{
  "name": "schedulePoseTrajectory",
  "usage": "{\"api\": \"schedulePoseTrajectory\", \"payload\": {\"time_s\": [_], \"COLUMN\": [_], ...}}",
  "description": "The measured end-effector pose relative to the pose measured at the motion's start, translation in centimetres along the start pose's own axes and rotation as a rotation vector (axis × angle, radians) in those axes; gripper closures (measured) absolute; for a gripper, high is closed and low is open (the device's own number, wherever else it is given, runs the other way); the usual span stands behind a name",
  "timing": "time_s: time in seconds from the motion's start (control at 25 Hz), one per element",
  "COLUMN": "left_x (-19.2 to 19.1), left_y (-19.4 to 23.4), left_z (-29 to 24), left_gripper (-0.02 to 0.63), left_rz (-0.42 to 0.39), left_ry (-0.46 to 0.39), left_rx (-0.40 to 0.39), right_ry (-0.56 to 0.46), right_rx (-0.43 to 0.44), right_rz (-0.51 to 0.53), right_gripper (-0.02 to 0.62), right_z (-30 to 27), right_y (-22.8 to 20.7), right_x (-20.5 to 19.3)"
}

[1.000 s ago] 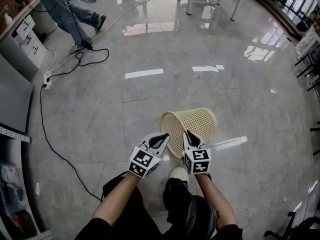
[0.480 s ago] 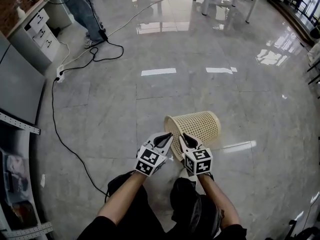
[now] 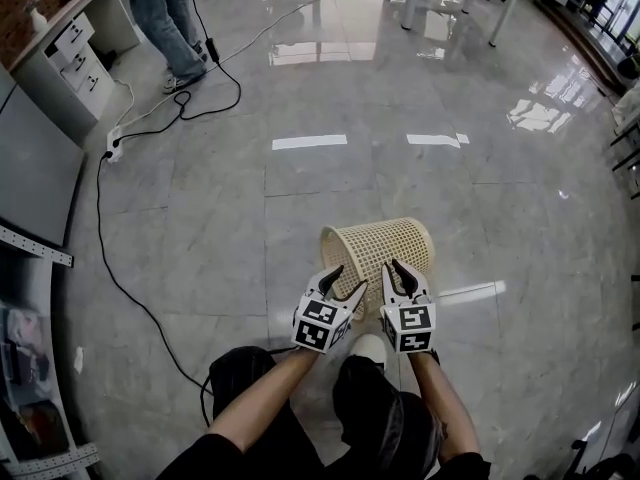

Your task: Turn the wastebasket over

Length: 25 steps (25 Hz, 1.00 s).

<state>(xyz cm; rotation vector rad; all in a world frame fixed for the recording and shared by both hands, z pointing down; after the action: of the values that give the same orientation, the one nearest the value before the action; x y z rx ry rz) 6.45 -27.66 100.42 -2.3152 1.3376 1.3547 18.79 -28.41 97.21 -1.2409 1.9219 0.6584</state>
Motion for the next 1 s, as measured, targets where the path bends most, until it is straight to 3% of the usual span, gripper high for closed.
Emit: {"api": "schedulePoseTrajectory", "payload": {"time_s": [0.2, 0.36, 0.6, 0.76, 0.88, 1.0], "left_x": [1.1, -0.1, 0.6, 1.2, 1.6, 1.4], "left_y": [-1.2, -1.1, 0.7, 4.0, 6.3, 7.5], "left_z": [-0.4, -2.0, -1.4, 0.2, 1.6, 2.5], "left_gripper": [0.376, 0.376, 0.436, 0.469, 0.503, 0.532], "left_rz": [-0.004, -0.016, -0.053, -0.141, -0.205, -0.218], "left_ry": [-0.015, 0.063, 0.073, 0.097, 0.113, 0.121], "left_rx": [-0.009, 0.015, 0.033, 0.082, 0.130, 0.162], "right_ry": [0.078, 0.132, 0.184, 0.218, 0.232, 0.240], "right_rx": [-0.085, -0.084, -0.054, -0.037, 0.007, 0.082], "right_rz": [-0.006, -0.013, -0.054, -0.135, -0.205, -0.288], "right_gripper": [0.546, 0.540, 0.445, 0.410, 0.370, 0.354], "right_z": [0.0, -0.5, -1.2, -1.6, -2.0, -2.7], "right_y": [-2.9, -4.7, -6.5, -7.3, -7.0, -6.0], "right_x": [-2.1, -3.5, -5.2, -7.4, -8.9, -10.0]}}
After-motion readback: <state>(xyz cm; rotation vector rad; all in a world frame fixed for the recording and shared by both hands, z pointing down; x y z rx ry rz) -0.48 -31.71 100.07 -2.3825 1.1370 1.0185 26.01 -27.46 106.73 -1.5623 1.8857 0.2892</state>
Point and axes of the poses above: the fingertips, and each gripper's own axes: z backward along the fingers, y to its left, x out of its top, the point moved 6 cm from there along z, backward along the fingers, and after that the axes turned 10 degrees about y, right-handed, at the moved point
